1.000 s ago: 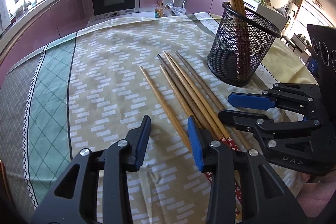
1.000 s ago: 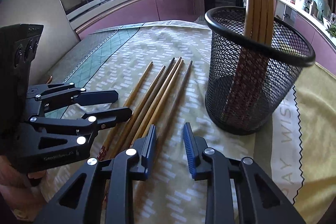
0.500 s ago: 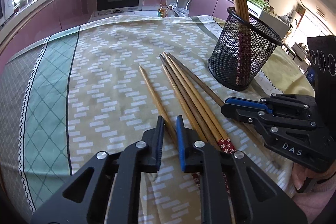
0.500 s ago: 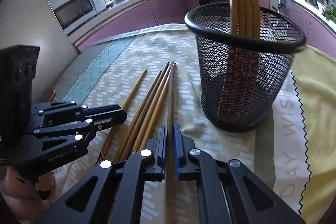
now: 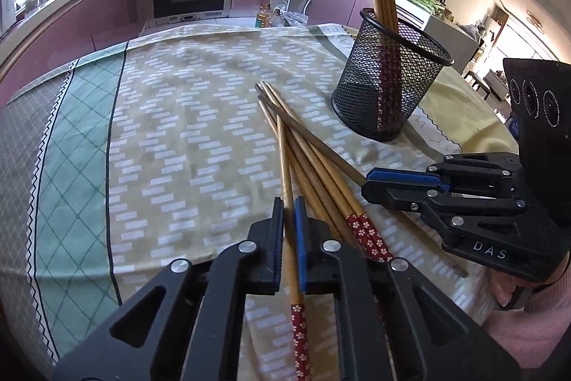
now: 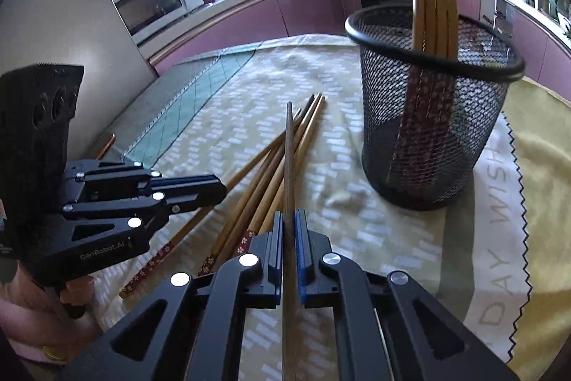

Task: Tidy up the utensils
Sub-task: 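Close the right tool on a chopstick while the left tool grasps another, then lift both held chopsticks upright above the black mesh cup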

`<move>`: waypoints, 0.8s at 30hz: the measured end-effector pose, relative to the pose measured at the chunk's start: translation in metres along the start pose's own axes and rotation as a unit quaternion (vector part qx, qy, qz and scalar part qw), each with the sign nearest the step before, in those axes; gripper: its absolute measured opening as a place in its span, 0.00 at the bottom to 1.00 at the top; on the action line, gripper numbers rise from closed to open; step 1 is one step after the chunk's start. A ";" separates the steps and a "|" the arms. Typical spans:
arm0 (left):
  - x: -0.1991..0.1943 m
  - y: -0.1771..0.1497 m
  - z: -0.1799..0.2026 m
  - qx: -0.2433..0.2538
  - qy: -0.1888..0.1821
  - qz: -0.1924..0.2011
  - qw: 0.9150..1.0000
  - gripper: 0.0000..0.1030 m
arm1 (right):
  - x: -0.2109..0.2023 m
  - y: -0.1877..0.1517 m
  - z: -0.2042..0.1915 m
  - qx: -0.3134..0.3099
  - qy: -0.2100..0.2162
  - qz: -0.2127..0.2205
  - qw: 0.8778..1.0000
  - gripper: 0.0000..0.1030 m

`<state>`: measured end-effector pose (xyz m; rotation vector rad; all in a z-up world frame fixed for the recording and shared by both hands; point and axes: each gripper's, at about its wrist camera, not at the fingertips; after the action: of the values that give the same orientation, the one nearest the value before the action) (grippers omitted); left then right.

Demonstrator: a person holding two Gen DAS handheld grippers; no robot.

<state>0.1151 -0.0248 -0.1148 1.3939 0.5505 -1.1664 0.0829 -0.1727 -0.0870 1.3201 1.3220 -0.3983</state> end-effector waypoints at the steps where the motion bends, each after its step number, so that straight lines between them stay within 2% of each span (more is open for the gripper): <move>1: 0.002 0.000 0.000 0.003 0.002 -0.004 1.000 0.09 | 0.001 0.001 -0.001 0.000 -0.001 -0.001 1.000 0.06; 2: 0.004 0.001 -0.001 0.005 0.002 -0.008 1.000 0.12 | 0.002 0.001 -0.002 -0.002 -0.003 -0.004 1.000 0.07; 8: 0.010 0.008 -0.003 0.015 0.002 -0.016 1.000 0.13 | 0.010 0.012 -0.005 -0.011 -0.015 -0.010 1.000 0.09; 12: 0.014 0.016 -0.003 0.014 0.004 -0.017 1.000 0.13 | 0.014 0.020 -0.003 -0.014 -0.018 -0.011 1.000 0.09; 14: 0.015 0.019 -0.003 0.010 0.010 -0.016 1.000 0.09 | 0.013 0.022 -0.002 -0.014 -0.020 -0.009 1.000 0.07; 20: 0.006 0.020 0.000 0.007 0.000 -0.003 1.000 0.07 | -0.007 0.020 0.000 -0.017 -0.018 0.016 1.000 0.06; 24: -0.014 0.023 0.002 0.011 -0.018 0.017 1.000 0.07 | -0.028 0.016 0.000 -0.020 -0.013 0.040 0.999 0.06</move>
<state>0.1287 -0.0274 -0.0915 1.3946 0.4873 -1.1705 0.0881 -0.1798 -0.0563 1.3248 1.2455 -0.3312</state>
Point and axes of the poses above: each gripper's, at about its wrist camera, not at the fingertips, and x roughly the way its jaws point, z to its right, y to its top, and after that the axes turned 10 degrees about -z, right-handed
